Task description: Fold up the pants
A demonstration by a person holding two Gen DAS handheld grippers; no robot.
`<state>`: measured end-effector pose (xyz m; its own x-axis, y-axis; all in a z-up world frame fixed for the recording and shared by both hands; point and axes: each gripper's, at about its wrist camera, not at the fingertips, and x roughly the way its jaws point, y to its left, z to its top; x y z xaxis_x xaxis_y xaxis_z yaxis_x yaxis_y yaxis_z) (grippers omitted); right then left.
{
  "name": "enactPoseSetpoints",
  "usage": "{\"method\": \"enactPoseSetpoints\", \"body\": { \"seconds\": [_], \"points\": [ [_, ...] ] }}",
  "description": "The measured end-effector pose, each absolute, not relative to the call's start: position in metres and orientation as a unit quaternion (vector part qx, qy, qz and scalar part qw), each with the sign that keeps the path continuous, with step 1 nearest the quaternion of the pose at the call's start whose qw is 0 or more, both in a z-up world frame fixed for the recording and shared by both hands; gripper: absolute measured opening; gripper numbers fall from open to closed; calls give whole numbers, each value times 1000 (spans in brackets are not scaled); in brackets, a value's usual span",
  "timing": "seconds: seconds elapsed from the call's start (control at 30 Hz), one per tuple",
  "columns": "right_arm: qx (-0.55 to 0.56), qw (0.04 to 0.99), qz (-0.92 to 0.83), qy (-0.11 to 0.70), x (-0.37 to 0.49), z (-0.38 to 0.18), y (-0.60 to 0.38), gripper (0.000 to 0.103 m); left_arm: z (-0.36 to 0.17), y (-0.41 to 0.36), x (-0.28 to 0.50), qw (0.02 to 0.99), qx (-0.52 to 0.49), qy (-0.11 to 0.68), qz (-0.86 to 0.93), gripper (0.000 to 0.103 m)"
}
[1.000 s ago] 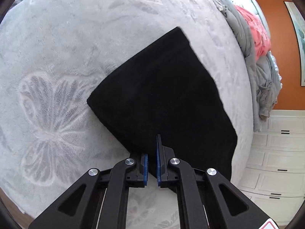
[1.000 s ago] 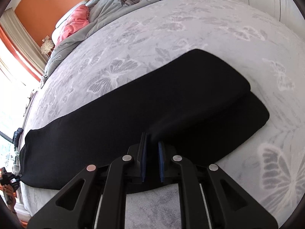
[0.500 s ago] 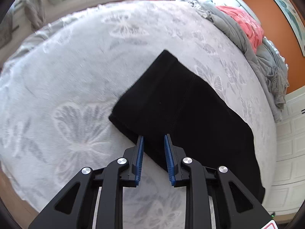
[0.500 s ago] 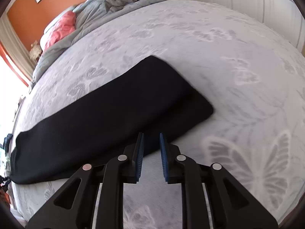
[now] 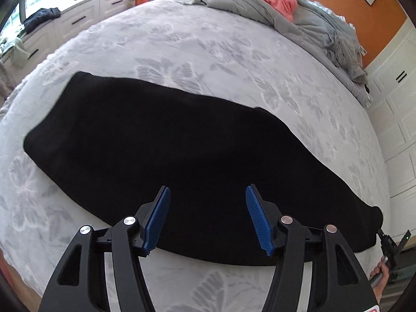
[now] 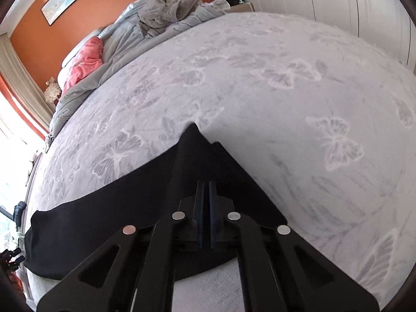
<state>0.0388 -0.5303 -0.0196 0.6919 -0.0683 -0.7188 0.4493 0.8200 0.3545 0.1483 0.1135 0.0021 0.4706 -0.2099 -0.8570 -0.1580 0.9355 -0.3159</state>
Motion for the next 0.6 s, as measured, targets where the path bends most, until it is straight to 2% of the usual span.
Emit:
{"method": "enactPoseSetpoints", "body": {
  "seconds": [0.07, 0.1, 0.17, 0.43, 0.47, 0.5, 0.53, 0.6],
  "points": [
    [250, 878, -150, 378, 39, -18, -529, 16, -3, 100, 151, 836, -185, 515, -24, 58],
    [248, 876, -156, 383, 38, -20, -529, 33, -5, 93, 151, 836, -186, 515, -30, 58],
    [251, 870, -169, 389, 32, -25, -531, 50, -7, 82, 153, 835, -182, 518, -37, 58],
    [285, 861, -131, 400, 35, -50, -524, 50, -10, 29, 143, 838, -158, 517, -82, 62],
    [291, 859, -127, 401, 42, -52, -525, 47, -12, 23, 142, 837, -156, 518, -86, 62],
    [301, 859, -119, 396, 48, -53, -526, 18, -13, 17, 142, 837, -154, 518, -92, 62],
    [313, 857, -112, 394, 52, -52, -528, 4, -15, 10, 141, 837, -149, 518, -97, 62],
    [317, 871, -113, 357, 45, -30, -528, 3, -17, -2, 140, 834, -137, 524, -103, 62]
  ]
}}
